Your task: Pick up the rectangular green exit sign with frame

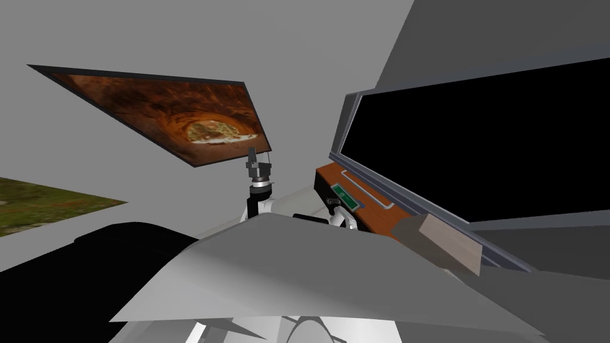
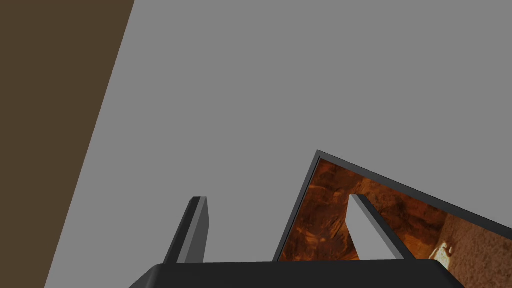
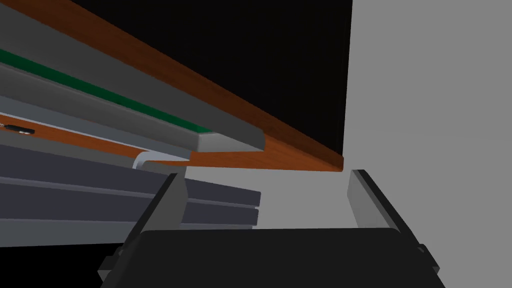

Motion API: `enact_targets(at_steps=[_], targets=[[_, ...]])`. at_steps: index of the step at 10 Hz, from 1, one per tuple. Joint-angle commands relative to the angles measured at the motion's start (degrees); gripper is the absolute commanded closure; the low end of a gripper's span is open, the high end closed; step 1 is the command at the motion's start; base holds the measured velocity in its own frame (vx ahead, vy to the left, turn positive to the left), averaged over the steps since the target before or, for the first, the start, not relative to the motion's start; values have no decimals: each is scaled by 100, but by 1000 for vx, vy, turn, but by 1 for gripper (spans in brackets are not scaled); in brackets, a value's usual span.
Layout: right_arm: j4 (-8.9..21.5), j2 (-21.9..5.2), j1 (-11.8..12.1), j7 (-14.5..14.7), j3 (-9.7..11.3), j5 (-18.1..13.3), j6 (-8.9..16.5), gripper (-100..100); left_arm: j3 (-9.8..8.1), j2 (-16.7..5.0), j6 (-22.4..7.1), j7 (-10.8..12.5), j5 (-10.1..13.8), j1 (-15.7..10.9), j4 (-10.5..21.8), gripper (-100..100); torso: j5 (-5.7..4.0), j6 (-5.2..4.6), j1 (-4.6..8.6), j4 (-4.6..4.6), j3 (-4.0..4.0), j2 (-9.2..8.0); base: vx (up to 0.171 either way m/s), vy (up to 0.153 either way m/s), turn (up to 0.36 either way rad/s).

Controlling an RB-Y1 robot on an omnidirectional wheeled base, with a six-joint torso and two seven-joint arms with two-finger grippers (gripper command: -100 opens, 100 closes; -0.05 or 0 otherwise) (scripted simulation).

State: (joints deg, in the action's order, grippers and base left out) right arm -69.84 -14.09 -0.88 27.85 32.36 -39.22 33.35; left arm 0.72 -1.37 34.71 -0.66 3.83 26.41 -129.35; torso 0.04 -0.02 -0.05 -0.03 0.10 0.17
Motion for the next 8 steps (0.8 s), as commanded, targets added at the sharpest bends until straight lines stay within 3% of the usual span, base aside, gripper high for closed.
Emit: enact_targets(at_steps=[1, 2, 3, 4, 5, 8], targets=[[-25, -63, 54, 124, 62, 1, 235, -100, 0, 0, 0, 0, 0, 0, 0, 0, 0, 0, 0, 0, 0, 0, 39, 4, 63], [274, -46, -9, 229, 117, -119, 428, -100, 0, 0, 0, 0, 0, 1, 0, 0, 0, -3, 4, 0, -2, -5, 44, 8, 135], [274, -46, -9, 229, 117, -119, 467, -100, 0, 0, 0, 0, 0, 0, 0, 0, -1, -1, 3, 1, -2, -4, 42, 3, 76], [438, -22, -65, 327, 164, -230, 689, -100, 0, 0, 0, 0, 0, 0, 0, 0, -1, -3, 5, 1, -3, -5, 50, -2, 133], [566, -22, -65, 327, 164, -230, 689, -100, 0, 0, 0, 0, 0, 0, 0, 0, -1, -1, 5, 1, -1, -2, 43, -5, 87], [1082, 47, -156, 505, 234, -429, 1104, -100, -1, 0, 0, 0, 0, 1, 0, 0, -1, -3, 6, 0, -1, -3, 47, -4, 117]])
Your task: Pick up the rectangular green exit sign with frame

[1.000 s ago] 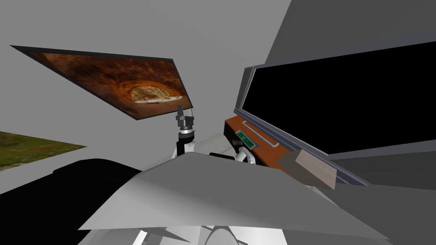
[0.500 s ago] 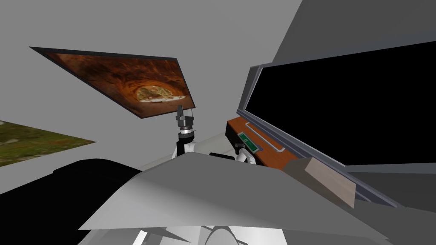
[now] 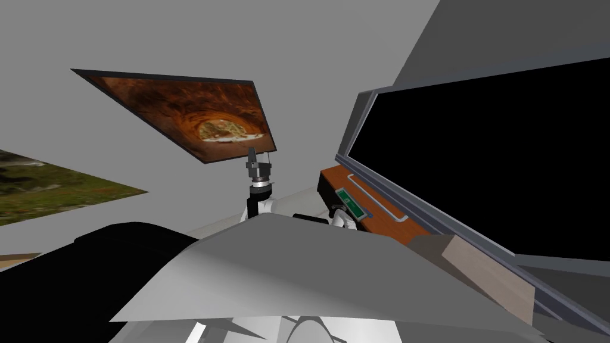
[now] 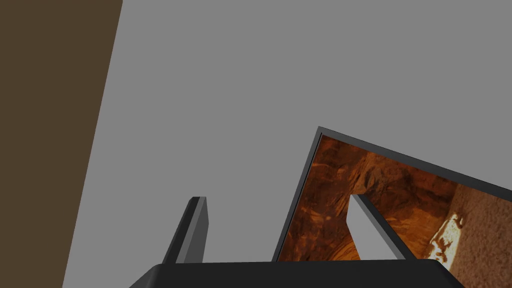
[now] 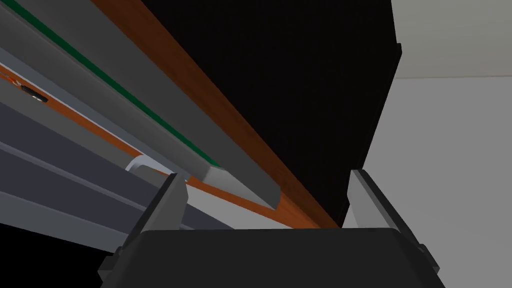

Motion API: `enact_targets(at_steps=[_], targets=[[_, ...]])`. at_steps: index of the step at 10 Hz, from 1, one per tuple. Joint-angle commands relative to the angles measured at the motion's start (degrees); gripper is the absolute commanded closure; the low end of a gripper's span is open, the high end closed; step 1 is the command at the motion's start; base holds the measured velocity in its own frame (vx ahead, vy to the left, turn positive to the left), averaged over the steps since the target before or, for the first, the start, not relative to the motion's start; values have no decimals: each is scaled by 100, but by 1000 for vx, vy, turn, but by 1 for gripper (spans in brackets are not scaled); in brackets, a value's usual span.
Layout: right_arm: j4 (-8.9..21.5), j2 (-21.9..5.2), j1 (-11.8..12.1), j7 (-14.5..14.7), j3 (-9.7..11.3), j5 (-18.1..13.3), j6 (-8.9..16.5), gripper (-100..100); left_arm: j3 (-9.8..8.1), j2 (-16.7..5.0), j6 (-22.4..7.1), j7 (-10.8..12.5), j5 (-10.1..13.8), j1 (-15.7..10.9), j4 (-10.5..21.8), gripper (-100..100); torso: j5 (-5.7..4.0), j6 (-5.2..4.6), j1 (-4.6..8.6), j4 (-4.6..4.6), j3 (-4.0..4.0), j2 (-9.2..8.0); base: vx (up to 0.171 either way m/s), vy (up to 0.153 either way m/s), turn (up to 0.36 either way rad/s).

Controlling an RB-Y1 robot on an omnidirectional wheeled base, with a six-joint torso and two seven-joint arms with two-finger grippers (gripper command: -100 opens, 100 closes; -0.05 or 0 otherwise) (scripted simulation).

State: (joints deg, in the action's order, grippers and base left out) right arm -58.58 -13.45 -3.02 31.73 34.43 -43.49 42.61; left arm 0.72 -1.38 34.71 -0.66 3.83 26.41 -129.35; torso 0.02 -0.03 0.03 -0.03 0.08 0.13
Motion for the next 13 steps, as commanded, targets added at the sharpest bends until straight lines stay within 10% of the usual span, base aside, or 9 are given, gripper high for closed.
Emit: enact_targets(at_steps=[1, 13], targets=[[-1, -18, 58, 116, 27, -2, 177, -100, 0, 0, 0, 0, 0, 0, 0, 0, 0, 0, 0, 0, 0, 0, 34, -12, 88], [1931, 280, -97, 669, 165, -575, 1529, -100, 0, 0, 0, 0, 0, 1, 0, 0, 0, -3, 4, 0, -1, -2, 47, -21, 140]])
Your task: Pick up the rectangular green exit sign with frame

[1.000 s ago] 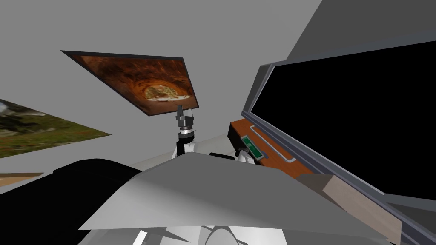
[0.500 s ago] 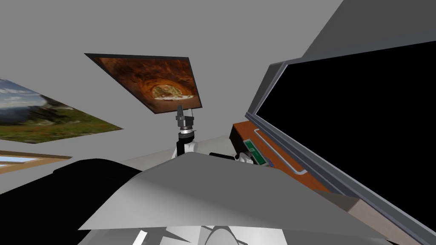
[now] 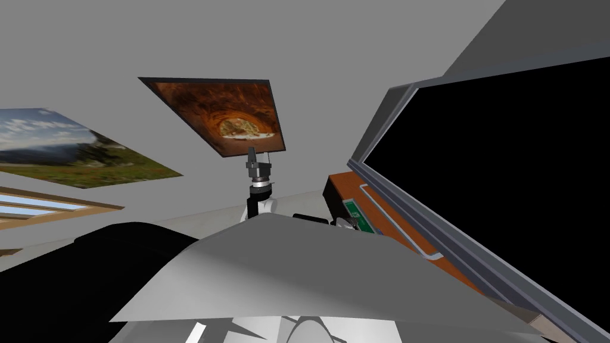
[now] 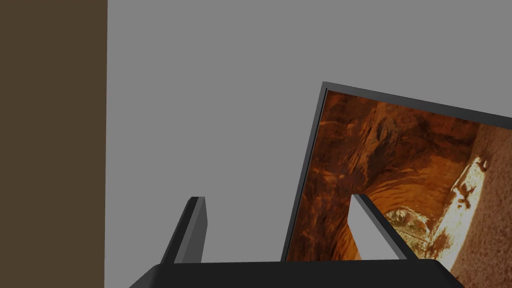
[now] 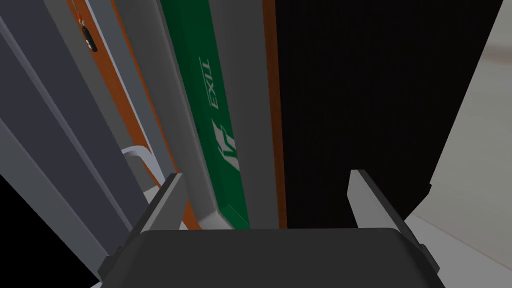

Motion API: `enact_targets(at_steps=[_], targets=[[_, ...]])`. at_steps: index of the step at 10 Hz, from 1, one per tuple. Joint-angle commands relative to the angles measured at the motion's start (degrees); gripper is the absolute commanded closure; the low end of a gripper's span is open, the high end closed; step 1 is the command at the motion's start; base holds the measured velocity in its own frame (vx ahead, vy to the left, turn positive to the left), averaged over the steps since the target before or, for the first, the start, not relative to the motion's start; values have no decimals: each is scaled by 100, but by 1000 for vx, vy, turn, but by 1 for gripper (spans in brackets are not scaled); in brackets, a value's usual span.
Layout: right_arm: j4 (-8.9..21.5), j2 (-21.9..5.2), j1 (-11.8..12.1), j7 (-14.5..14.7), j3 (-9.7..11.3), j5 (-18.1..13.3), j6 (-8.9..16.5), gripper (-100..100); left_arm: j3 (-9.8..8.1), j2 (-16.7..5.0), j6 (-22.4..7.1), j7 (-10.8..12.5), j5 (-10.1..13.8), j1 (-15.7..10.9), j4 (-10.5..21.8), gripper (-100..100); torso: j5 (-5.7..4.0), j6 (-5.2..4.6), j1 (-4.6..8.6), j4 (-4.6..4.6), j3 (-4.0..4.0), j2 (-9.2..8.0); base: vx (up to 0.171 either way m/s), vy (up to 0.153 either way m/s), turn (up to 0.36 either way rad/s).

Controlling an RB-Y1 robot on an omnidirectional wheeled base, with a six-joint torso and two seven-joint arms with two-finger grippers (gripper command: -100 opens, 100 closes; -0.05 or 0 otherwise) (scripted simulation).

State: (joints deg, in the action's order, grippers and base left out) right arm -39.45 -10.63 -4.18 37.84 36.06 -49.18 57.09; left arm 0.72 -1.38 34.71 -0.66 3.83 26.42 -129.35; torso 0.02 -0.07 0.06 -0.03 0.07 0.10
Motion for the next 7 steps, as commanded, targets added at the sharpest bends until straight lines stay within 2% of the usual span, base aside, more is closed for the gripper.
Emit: enact_targets(at_steps=[1, 2, 3, 4, 7], targets=[[155, 5, 32, 95, 13, -33, 165, -100, 0, 0, 0, 0, 0, 0, 0, 0, 0, 0, 0, 0, 0, 0, 41, -18, 121], [227, 26, -50, 7, 7, -28, 50, -100, 0, 0, 0, 0, 0, 0, 0, 0, 0, 1, -2, 0, 0, 1, 19, -10, 26], [258, 29, -58, 7, 7, -31, 58, 0, 0, 0, 0, 0, 0, 0, 0, 0, 1, 0, -5, 1, -3, -5, 0, 0, 0], [371, -10, 20, -208, 30, -95, -26, -100, 0, 0, 0, 0, 0, 0, 0, 0, 2, 0, -8, 2, -6, -11, 40, 1, 91], [526, -62, 123, -494, 61, -181, -136, -100, 0, 0, 0, 0, 0, 0, 0, 0, 1, 0, -5, -1, 5, 8, 62, -8, 58]])
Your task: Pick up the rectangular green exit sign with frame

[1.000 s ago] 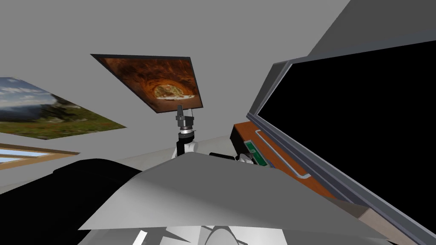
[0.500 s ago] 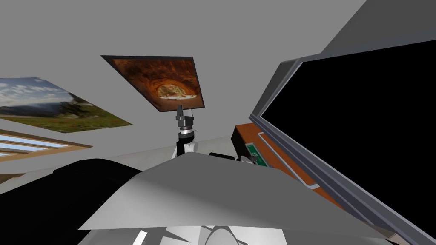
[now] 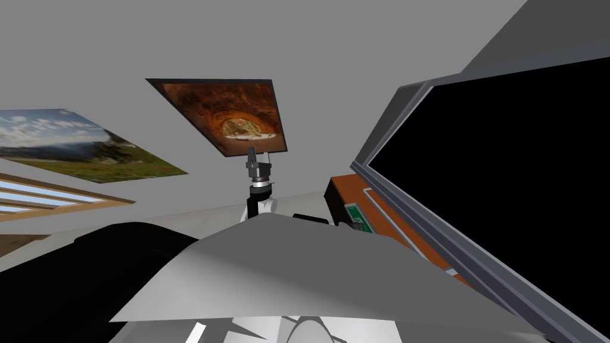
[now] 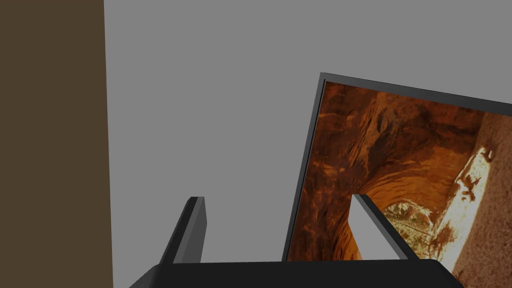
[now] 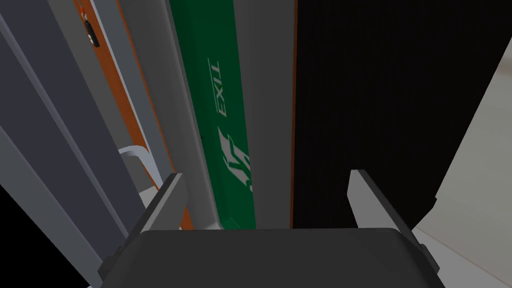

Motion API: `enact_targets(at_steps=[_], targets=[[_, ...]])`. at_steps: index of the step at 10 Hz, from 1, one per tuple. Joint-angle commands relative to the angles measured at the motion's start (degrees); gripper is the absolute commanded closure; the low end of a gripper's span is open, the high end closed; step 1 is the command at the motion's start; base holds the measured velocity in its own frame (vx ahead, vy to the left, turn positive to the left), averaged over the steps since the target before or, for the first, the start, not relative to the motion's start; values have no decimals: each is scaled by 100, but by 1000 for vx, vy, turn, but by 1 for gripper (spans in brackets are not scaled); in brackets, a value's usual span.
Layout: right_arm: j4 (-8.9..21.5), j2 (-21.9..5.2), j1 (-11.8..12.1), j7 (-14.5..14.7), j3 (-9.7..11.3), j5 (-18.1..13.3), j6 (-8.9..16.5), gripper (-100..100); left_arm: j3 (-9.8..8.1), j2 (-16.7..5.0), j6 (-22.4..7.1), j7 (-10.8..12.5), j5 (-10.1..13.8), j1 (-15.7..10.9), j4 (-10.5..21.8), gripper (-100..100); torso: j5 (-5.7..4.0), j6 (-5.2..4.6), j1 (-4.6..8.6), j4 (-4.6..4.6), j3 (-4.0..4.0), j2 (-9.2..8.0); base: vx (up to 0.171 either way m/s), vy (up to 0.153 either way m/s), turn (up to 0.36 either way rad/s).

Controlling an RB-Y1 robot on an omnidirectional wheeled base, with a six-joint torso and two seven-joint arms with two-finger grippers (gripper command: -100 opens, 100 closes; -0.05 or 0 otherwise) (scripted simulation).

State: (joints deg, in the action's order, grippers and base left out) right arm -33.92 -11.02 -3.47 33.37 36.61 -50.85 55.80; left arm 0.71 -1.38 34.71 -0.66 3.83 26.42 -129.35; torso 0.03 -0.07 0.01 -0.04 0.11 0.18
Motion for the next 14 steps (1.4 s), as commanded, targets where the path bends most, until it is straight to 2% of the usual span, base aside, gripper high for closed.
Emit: enact_targets(at_steps=[1, 2, 3, 7, 8, 9, 12, 13, 14], targets=[[50, -48, 103, -190, 22, -56, -62, -100, 0, 0, 0, 0, 0, 0, 0, 0, 0, 0, 0, 0, 0, 0, 65, 1, 59], [4, -30, 83, -106, 17, -38, -24, -100, 0, 0, 0, 0, 0, 0, 0, 0, 1, 0, -4, 0, 0, 1, 31, 1, 10], [2, -34, 92, -129, 19, -42, -28, 100, 0, 0, 0, 0, 0, 0, 0, 0, 1, 0, -5, 1, -4, -8, 5, 0, -2], [-7, -14, 96, -109, 29, -36, -71, 100, 0, 0, 0, 0, 0, -1, 0, 0, 3, -6, -12, 10, -15, -22, 0, 0, 0], [-7, -15, 96, -110, 29, -36, -69, 0, 0, 0, 0, 0, 0, -1, 0, 0, 2, -6, -11, 10, -14, -20, 0, 0, 0], [-105, 3, 0, 96, -9, 29, 48, 100, 0, 0, 0, 0, 0, -1, 0, 0, 2, -6, -10, 10, -14, -20, -48, -1, -106], [-300, 67, -129, 454, -48, 136, 186, 100, 0, 0, 0, 0, 0, -2, 0, 0, 3, -6, -15, 14, -31, -50, -79, 4, -77], [-188, 79, -106, 303, -24, 84, 143, 100, 0, 0, 0, 0, 0, -1, 0, 0, 4, -5, -16, 14, -29, -47, -29, 2, -11], [-187, 88, -113, 318, -23, 87, 148, 0, 0, 0, 0, 0, 0, -1, 0, 0, 6, -5, -16, 13, -23, -36, -6, 1, 1]])
